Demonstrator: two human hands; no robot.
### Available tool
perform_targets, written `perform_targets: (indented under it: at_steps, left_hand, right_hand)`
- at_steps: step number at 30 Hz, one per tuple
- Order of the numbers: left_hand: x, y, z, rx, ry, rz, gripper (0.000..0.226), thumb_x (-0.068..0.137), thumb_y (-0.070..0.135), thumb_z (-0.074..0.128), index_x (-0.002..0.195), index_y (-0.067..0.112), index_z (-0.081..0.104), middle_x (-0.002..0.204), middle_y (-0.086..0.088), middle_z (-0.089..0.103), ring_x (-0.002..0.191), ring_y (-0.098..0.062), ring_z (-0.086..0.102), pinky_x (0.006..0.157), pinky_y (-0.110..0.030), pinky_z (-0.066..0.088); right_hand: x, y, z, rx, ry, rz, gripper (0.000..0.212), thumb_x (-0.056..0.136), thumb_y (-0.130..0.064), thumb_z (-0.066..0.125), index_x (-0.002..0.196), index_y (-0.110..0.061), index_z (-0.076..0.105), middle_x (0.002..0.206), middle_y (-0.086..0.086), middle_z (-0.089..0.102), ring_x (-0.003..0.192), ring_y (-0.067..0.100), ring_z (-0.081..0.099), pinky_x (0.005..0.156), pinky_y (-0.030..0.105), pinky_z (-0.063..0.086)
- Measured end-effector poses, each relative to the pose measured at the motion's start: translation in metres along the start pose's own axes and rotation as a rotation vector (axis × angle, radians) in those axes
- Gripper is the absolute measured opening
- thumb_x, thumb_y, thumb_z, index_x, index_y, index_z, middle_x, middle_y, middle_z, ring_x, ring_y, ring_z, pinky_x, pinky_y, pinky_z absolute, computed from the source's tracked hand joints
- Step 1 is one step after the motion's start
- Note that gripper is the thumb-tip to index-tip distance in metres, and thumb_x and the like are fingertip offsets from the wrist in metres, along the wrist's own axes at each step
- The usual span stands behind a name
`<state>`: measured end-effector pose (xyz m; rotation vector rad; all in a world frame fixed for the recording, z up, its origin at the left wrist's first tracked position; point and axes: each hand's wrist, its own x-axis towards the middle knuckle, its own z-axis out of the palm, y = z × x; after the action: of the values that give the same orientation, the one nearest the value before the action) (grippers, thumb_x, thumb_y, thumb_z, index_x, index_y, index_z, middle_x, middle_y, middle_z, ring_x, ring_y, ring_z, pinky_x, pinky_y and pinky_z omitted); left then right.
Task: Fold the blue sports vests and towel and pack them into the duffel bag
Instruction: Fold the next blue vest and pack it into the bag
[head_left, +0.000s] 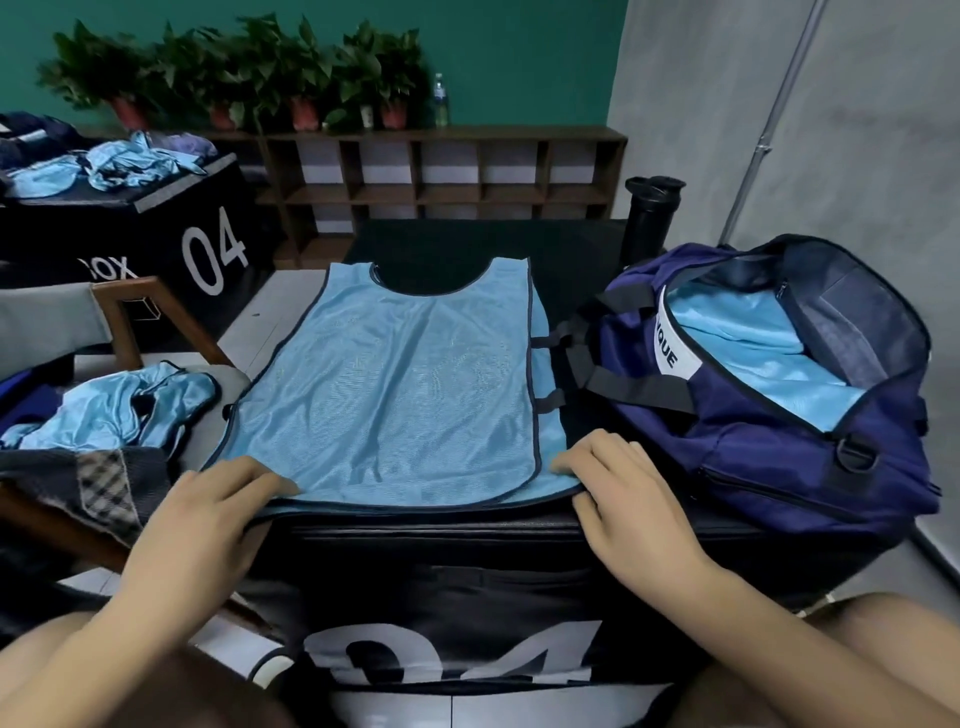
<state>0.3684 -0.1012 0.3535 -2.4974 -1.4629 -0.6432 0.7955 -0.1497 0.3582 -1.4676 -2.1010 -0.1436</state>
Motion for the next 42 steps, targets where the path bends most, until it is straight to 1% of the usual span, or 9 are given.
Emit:
perform_targets:
  at_steps: [5,9,12,15,20,25,30,37,42]
  left_hand:
    - [-0.005,0.006,-0.005,-0.07,-0.075,-0.013,0.04,0.078,0.033,0.052,0.115,0.032,0.069,0.11,0.019,0.058,0.102,-0.019,0.063,0.076,-0.037,0.036]
    - [-0.005,0.033,-0.002,-0.13,-0.17,0.037,0.05,0.085,0.055,0.063,0.133,0.04,0.061,0.122,0.023,0.052,0.112,-0.011,0.055,0.09,-0.038,0.036]
    - [0.003,0.056,0.007,-0.199,-0.188,0.092,0.049,0.092,0.069,0.063,0.134,0.044,0.06,0.125,0.024,0.051,0.115,-0.007,0.053,0.094,-0.037,0.039]
    - [0.015,0.077,0.019,-0.226,-0.161,0.173,0.036,0.1,0.065,0.056,0.128,0.043,0.063,0.123,0.022,0.053,0.112,-0.009,0.056,0.091,-0.035,0.041]
    - [0.036,0.101,0.032,-0.257,-0.092,0.276,0.023,0.104,0.055,0.059,0.117,0.039,0.068,0.113,0.019,0.059,0.1,-0.012,0.058,0.084,-0.034,0.044]
    - [0.048,0.108,0.037,-0.218,-0.096,0.345,0.015,0.1,0.048,0.064,0.107,0.035,0.068,0.101,0.017,0.059,0.091,-0.013,0.058,0.078,-0.032,0.045]
    - [0.056,0.108,0.036,-0.168,-0.099,0.348,0.002,0.1,0.033,0.067,0.1,0.034,0.066,0.095,0.016,0.057,0.087,-0.012,0.057,0.076,-0.031,0.043]
    - [0.056,0.106,0.036,-0.201,-0.181,0.329,0.021,0.096,0.055,0.067,0.108,0.038,0.063,0.102,0.018,0.056,0.092,-0.007,0.055,0.081,-0.028,0.043]
    - [0.057,0.106,0.037,-0.17,-0.203,0.326,0.026,0.091,0.049,0.073,0.112,0.039,0.062,0.105,0.018,0.055,0.094,-0.008,0.056,0.081,-0.028,0.043]
  right_hand:
    - [-0.009,0.003,-0.006,-0.07,-0.07,-0.132,0.047,0.076,0.005,0.067,0.117,-0.017,0.066,0.105,-0.003,0.052,0.089,0.022,0.049,0.079,0.039,0.042]
    - [-0.014,0.012,-0.008,-0.16,-0.111,-0.245,0.037,0.081,0.008,0.066,0.109,-0.016,0.069,0.098,0.001,0.055,0.085,0.027,0.049,0.076,0.038,0.038]
    - [-0.016,0.016,-0.009,-0.187,-0.142,-0.269,0.036,0.08,0.005,0.068,0.108,-0.018,0.069,0.098,0.0,0.057,0.085,0.027,0.051,0.077,0.037,0.038]
    - [-0.017,0.015,-0.016,-0.138,-0.187,-0.245,0.025,0.089,-0.012,0.061,0.113,-0.021,0.067,0.102,-0.004,0.056,0.087,0.023,0.051,0.081,0.037,0.041]
    - [-0.007,0.006,-0.018,-0.046,-0.099,-0.161,0.015,0.107,-0.027,0.056,0.113,-0.021,0.068,0.101,-0.007,0.057,0.087,0.019,0.053,0.081,0.038,0.043]
    - [0.006,0.001,-0.009,-0.038,-0.199,-0.193,0.028,0.106,-0.045,0.059,0.127,-0.027,0.065,0.112,-0.009,0.054,0.101,0.014,0.054,0.09,0.032,0.043]
    - [0.016,-0.01,0.001,-0.019,-0.259,-0.215,0.039,0.103,-0.061,0.055,0.124,-0.03,0.066,0.113,-0.011,0.05,0.103,0.013,0.052,0.095,0.033,0.044]
    - [0.024,-0.012,0.011,-0.004,-0.312,-0.265,0.028,0.102,-0.055,0.058,0.117,-0.032,0.066,0.111,-0.013,0.05,0.099,0.01,0.047,0.09,0.031,0.044]
    - [0.026,-0.008,0.015,0.052,-0.35,-0.259,0.022,0.108,-0.048,0.053,0.114,-0.03,0.065,0.106,-0.013,0.052,0.1,0.013,0.053,0.093,0.029,0.044]
